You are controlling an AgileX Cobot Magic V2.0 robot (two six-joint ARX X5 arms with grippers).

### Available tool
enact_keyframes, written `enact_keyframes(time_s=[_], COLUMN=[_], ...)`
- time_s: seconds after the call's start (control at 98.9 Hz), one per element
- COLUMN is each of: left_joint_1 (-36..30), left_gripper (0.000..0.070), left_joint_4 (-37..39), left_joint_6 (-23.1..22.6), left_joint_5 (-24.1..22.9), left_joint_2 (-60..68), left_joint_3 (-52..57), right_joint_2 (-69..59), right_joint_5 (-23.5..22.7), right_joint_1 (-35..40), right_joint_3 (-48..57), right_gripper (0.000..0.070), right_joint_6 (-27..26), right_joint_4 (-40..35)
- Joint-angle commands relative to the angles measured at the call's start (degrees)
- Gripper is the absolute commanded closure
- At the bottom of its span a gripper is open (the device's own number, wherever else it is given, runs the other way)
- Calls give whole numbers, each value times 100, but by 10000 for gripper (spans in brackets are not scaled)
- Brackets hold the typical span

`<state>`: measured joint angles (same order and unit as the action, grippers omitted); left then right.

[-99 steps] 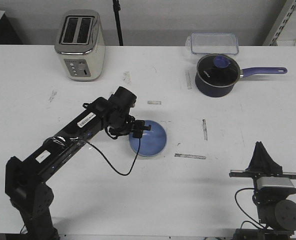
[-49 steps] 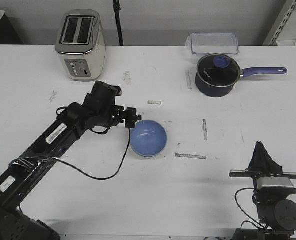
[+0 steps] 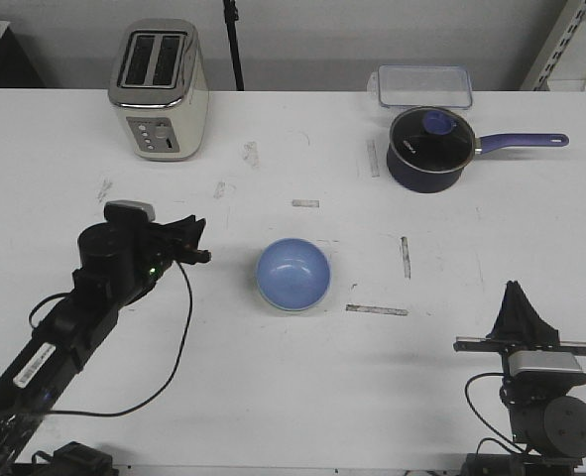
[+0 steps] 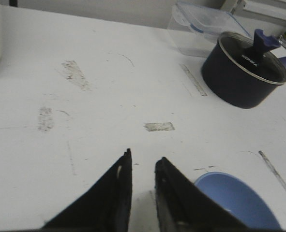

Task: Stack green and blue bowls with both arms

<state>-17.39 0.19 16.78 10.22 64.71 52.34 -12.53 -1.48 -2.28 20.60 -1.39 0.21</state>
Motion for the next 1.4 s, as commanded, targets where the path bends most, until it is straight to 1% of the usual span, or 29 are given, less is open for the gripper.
enact_keyframes(time_s=[0.0, 0.061, 0.152, 0.233, 0.273, 0.364, 0.566, 0.758, 0.93, 1.385], left_joint_1=[181, 369, 595, 798, 911, 1163, 1639, 1775, 1775, 1753], left_gripper=[677, 700, 699, 699, 699, 699, 699, 699, 699, 699], left_joint_4=[155, 195, 254, 317, 341, 481, 1075, 1073, 588, 590], left_joint_6=[-361, -616, -1051, -1263, -1316, -1316, -1314, -1311, -1309, -1311], left_joint_5=[-33, -155, -496, -710, -728, -728, -728, -728, -726, -726], left_joint_2=[-225, -457, -807, -1134, -1294, -1672, -2675, -3624, -4170, -4865], left_joint_3=[-332, -605, -966, -1246, -1375, -1694, -2645, -3215, -3244, -3276], right_joint_2=[17, 17, 17, 17, 17, 17, 17, 17, 17, 17], right_joint_5=[0, 0, 0, 0, 0, 0, 0, 2, 0, 0], right_joint_1=[0, 0, 2, 0, 0, 0, 2, 0, 2, 0], right_joint_3=[28, 28, 28, 28, 28, 28, 28, 28, 28, 28], right_gripper=[688, 688, 687, 688, 688, 688, 688, 688, 688, 688], right_joint_6=[-63, -63, -63, -63, -63, -63, -63, -63, -63, -63], right_joint_4=[50, 50, 50, 50, 50, 50, 50, 50, 50, 50])
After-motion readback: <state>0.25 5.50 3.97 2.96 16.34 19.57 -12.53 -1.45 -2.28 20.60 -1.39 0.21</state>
